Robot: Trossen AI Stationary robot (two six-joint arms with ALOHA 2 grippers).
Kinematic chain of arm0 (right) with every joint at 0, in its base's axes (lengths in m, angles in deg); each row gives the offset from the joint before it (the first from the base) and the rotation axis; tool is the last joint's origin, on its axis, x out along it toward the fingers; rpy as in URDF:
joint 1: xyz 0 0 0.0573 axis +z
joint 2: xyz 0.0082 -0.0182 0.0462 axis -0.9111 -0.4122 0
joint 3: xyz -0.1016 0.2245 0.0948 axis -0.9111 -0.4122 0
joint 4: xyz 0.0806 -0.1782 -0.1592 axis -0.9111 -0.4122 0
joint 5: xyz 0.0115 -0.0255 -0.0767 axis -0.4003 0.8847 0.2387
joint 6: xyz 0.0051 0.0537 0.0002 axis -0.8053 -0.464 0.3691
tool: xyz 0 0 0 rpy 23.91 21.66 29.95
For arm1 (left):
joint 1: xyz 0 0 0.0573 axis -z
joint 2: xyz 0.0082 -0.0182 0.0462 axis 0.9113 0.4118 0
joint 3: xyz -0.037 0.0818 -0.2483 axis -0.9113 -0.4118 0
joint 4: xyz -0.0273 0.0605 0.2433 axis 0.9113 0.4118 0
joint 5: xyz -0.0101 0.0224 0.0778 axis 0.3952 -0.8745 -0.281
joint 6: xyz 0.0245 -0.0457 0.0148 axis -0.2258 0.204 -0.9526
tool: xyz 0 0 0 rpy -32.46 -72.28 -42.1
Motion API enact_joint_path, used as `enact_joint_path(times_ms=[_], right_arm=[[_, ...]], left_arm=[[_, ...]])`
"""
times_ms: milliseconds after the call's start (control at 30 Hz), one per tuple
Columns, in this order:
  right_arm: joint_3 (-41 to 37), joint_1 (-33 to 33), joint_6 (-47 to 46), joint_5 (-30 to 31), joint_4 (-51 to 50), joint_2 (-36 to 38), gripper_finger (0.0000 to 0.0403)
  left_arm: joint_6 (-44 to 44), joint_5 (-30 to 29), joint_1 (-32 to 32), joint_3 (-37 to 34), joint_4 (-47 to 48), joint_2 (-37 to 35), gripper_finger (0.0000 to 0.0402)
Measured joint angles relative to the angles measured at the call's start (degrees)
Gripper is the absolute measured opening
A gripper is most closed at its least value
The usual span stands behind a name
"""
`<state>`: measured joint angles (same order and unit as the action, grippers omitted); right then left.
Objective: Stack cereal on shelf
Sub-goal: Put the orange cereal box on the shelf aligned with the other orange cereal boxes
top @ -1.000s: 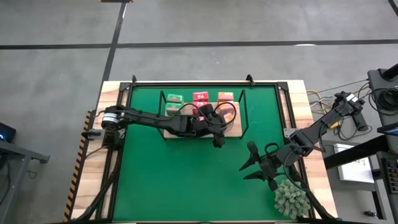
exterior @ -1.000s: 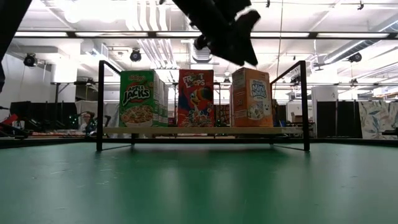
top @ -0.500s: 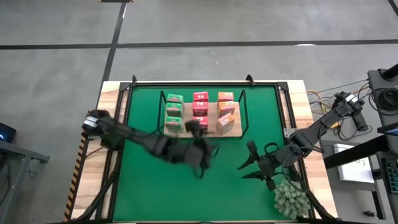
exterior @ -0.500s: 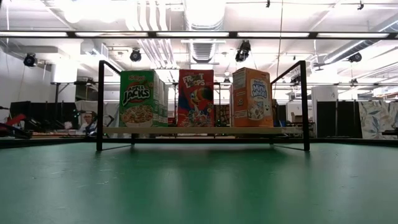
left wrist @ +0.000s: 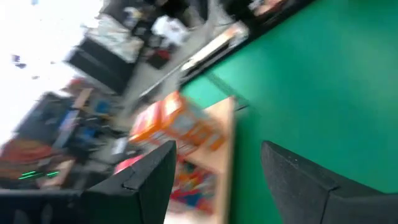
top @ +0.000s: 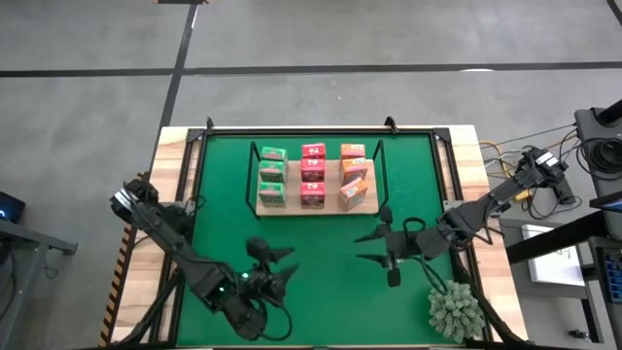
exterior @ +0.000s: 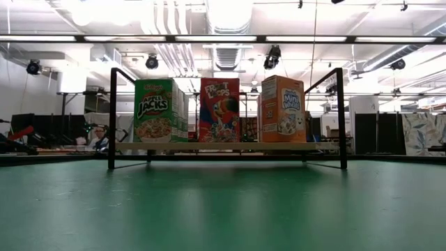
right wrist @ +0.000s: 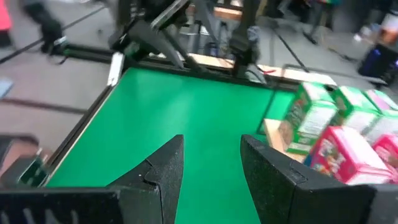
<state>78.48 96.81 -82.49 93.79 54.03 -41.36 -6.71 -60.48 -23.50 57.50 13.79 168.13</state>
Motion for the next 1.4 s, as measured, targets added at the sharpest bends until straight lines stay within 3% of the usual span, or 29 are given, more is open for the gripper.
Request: enact_joint_path(times_ms=[67,200,433,500,667,767,933,1067,1400], right_arm=[[1.58,-1.8,-1.63,0.79,-0.03,-0.64,0.0148],[6.31,-5.31,-3.87,0.89,-4.46,-1.81,0.0142],[20.24,-12.4,-16.57,0.95,-30.35,-5.15,0.0086],[24.17,-14.03,-19.36,0.85,-39.19,-6.54,0.0064],[31.67,-18.07,-21.46,0.64,-53.37,-10.3,0.0018],[34.04,-20.6,-20.8,-0.35,-58.2,-12.6,0.001],[35.05,-25.56,-12.47,-6.52,-60.67,-16.34,0.0009],[35.02,-28.52,-2.24,-11.29,-58.81,-18.84,0.0009],[34.74,-34.21,5.08,-11.56,-56.27,-21.3,0.0009]], left_arm=[[0.96,-3.29,0.04,-3.31,0.64,-1.92,0.0217],[4.55,-3.53,-0.27,-8.21,-0.07,-7.24,0.0211],[4.08,-1.32,3.09,-18.27,-7.05,-16.64,0.0169],[1.16,2.64,3.52,-20.88,-11.47,-19.11,0.0152],[-10.0,22.61,3.15,-28.04,-25.8,-25.86,0.0109],[-16.64,26.48,3.17,-32.69,-35.54,-29.23,0.0087],[-21.28,26.4,2.93,-39.25,-47.51,-33.94,0.0065],[-21.73,26.39,2.92,-42.22,-51.56,-36.05,0.0058],[-22.46,25.98,2.82,-40.87,-52.24,-36.89,0.0056]])
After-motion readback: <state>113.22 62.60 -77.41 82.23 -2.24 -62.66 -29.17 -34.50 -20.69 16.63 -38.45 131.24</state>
